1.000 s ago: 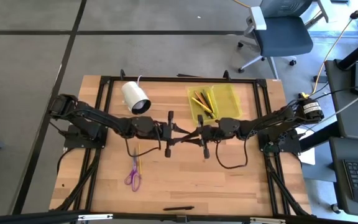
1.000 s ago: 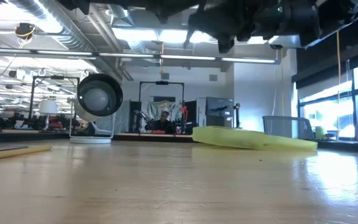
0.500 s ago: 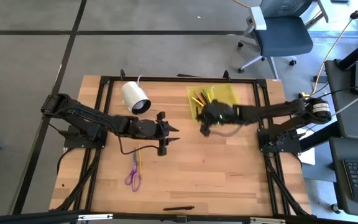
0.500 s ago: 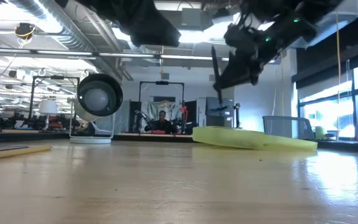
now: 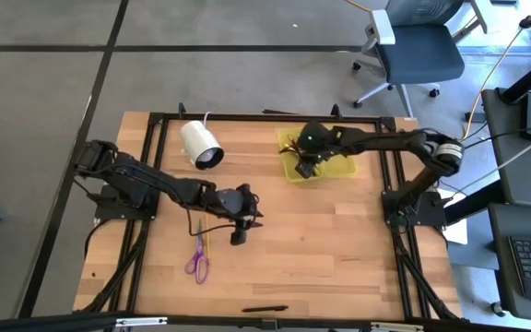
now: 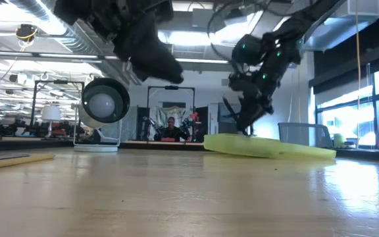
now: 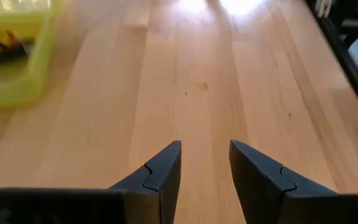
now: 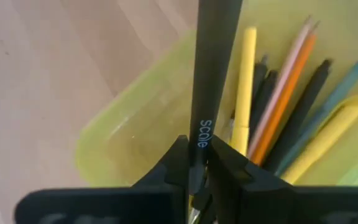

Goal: Pick & place school supplies into a supply box
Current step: Put the black pen into the yellow supply box

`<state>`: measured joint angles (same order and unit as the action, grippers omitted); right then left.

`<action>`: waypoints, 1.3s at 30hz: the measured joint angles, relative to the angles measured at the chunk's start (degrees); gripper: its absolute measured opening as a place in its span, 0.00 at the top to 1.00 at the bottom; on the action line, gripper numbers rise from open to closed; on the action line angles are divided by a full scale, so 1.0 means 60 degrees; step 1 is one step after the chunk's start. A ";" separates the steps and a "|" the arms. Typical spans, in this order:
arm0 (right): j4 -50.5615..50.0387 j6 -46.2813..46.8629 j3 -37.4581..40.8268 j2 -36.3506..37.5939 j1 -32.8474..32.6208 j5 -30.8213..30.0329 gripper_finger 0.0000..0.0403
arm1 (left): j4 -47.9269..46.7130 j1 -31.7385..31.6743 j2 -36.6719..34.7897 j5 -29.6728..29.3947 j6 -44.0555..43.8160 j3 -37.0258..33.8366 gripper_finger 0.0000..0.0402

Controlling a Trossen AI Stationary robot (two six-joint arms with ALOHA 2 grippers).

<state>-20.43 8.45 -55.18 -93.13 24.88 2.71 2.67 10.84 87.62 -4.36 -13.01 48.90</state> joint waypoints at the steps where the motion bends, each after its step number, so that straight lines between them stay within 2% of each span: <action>1: -0.0076 -0.0001 -0.0056 -0.0156 0.0078 0.0158 0.90 | -0.0049 0.0012 0.0047 0.0000 -0.0056 0.0000 0.68; 5: -0.0237 0.0005 -0.0182 -0.0676 0.0216 0.0463 0.89 | -0.0177 0.0057 0.0119 0.0000 -0.0224 0.0000 0.68; 8: -0.0005 -0.0031 -0.0189 -0.0884 0.0213 0.0345 0.83 | -0.0182 0.0075 0.0119 0.0000 -0.0224 0.0000 0.68; 13: -0.0017 -0.0025 -0.0189 -0.0956 0.0213 0.0327 0.75 | -0.0152 0.0215 0.0257 -0.0005 -0.0246 0.0000 0.68; 19: 0.0047 0.0013 -0.0189 -0.0954 0.0213 0.0287 0.72 | -0.0265 0.0409 0.0389 -0.0015 -0.0388 -0.0011 0.68; 26: -0.0284 -0.0176 -0.0175 0.0350 0.0114 -0.0943 0.72 | 0.0179 0.0904 0.0463 -0.0029 -0.0133 0.0004 0.68; 31: -0.0189 -0.0198 -0.0055 0.1455 -0.1113 -0.0974 0.72 | 0.0866 0.1471 0.0929 0.0112 -0.0783 0.0000 0.68; 36: 0.0290 0.0080 0.0245 0.1772 -0.3366 -0.1302 0.72 | 0.1246 0.2450 0.1305 0.0113 -0.1113 0.0000 0.68; 39: 0.0391 -0.0023 0.0504 0.1752 -0.4905 -0.1437 0.72 | 0.1663 0.3123 0.1563 -0.0321 -0.1113 0.0098 0.68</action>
<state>-18.09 8.31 -52.16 -82.62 -4.55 -5.92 12.64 29.57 97.00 -6.29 -19.68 49.50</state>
